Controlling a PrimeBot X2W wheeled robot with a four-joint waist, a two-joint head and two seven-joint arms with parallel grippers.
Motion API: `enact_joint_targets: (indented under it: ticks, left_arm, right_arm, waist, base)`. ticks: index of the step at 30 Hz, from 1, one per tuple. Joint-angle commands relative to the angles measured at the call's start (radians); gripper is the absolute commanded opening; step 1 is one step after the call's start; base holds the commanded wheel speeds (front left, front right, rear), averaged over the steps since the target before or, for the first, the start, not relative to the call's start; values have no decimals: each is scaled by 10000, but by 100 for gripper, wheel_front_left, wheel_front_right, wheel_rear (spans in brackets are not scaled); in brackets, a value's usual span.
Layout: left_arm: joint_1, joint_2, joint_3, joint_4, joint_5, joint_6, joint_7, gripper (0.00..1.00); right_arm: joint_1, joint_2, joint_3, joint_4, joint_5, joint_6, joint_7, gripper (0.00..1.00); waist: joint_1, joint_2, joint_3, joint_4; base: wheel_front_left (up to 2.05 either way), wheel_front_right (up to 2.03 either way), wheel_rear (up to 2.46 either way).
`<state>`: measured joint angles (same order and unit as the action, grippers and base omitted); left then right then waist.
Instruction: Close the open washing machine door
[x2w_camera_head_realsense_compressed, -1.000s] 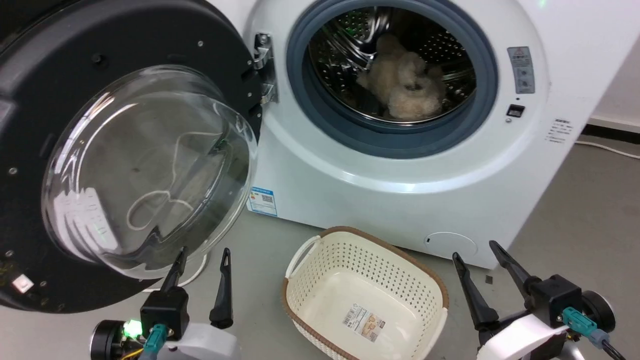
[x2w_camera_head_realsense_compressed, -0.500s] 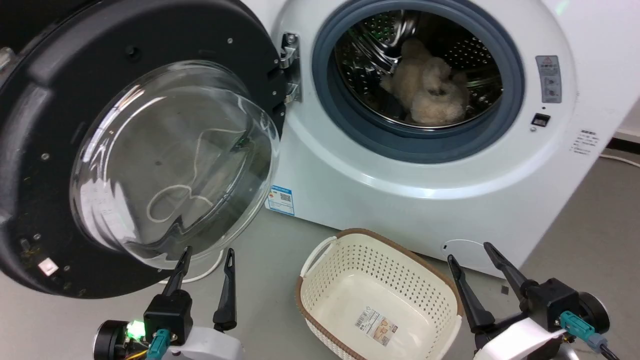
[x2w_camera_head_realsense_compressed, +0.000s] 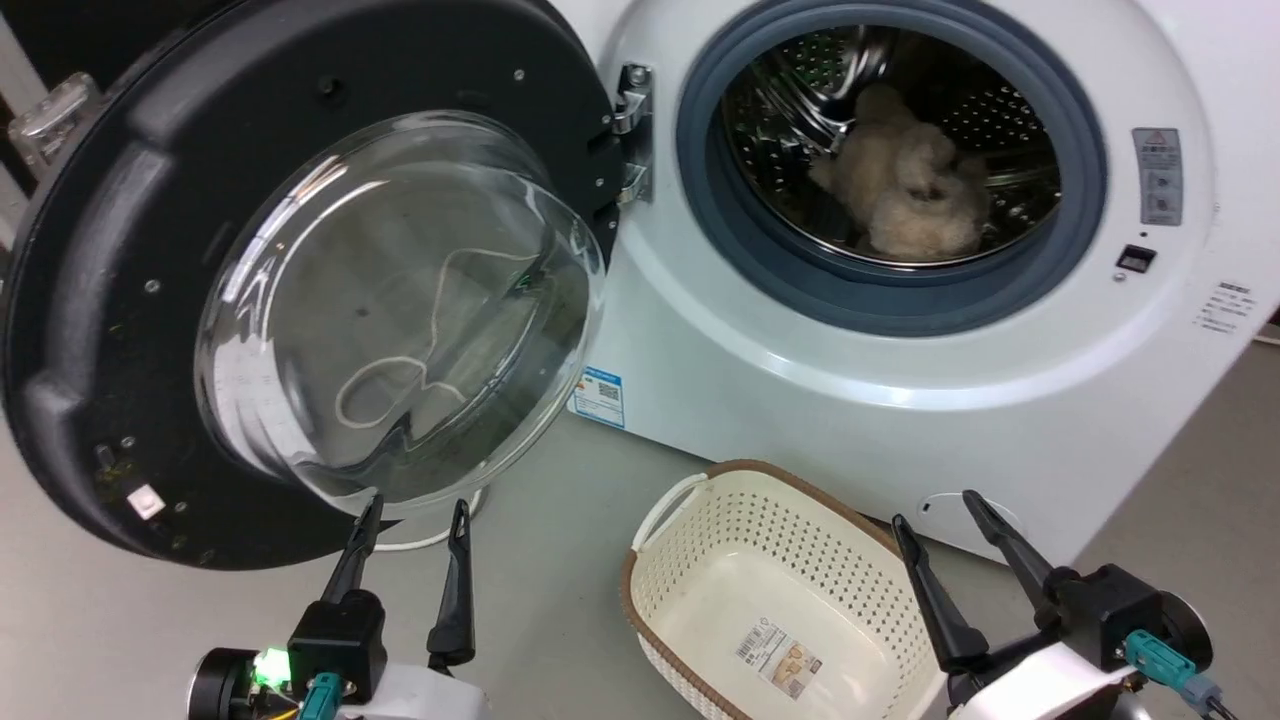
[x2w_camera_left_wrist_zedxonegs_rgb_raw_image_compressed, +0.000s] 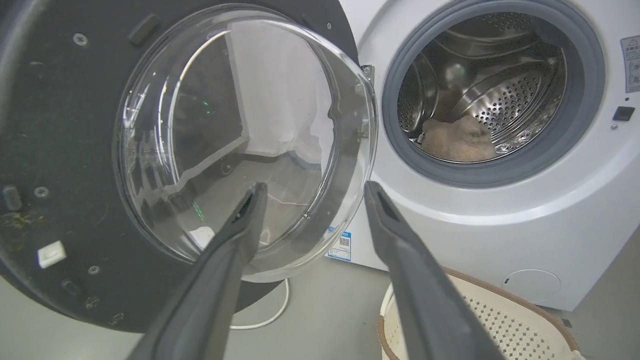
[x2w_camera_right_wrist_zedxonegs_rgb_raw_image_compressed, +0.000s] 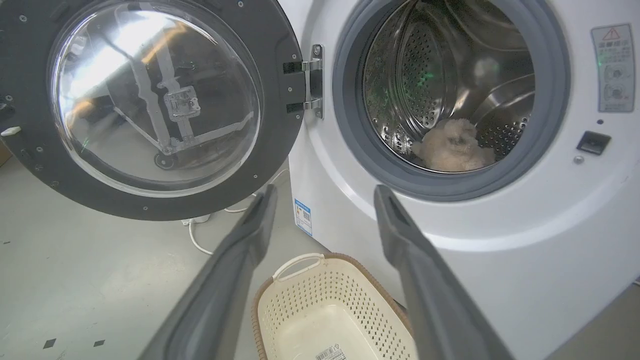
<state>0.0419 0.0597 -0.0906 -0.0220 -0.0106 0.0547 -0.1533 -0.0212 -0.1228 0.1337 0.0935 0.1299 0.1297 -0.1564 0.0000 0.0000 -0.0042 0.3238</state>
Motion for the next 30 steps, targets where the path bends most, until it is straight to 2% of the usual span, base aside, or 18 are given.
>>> enact_joint_targets:
  ticks: [1, 26, 27, 28, 30]
  left_arm:
    - [127, 52, -57, -2, -34, 75, -143, 100]
    - [321, 78, -326, 290, -158, 220, -666, 100]
    - [366, 51, -336, 399, -372, 195, -728, 44]
    - [369, 44, -357, 445, -418, 167, -749, 0]
    - [368, 39, -397, 517, -459, 118, -791, 0]
  right_arm:
    - [46, -90, 34, 61, 110, 6, -113, 100]
    - [143, -292, 445, 367, 637, 8, -635, 100]
    - [148, -327, 527, 416, 698, 8, -698, 100]
    - [149, -339, 554, 432, 719, 9, -719, 100]
    - [157, -356, 597, 463, 762, 9, -761, 100]
  waist:
    - [0, 0, 0, 92]
    - [0, 0, -24, 1129]
    - [0, 0, -25, 1255]
    - [0, 0, -26, 1296]
    - [0, 0, -32, 1377]
  base:
    - [0, 0, 0]
    - [0, 0, 0]
    - [0, 0, 0]
    - [0, 0, 0]
    - [0, 0, 0]
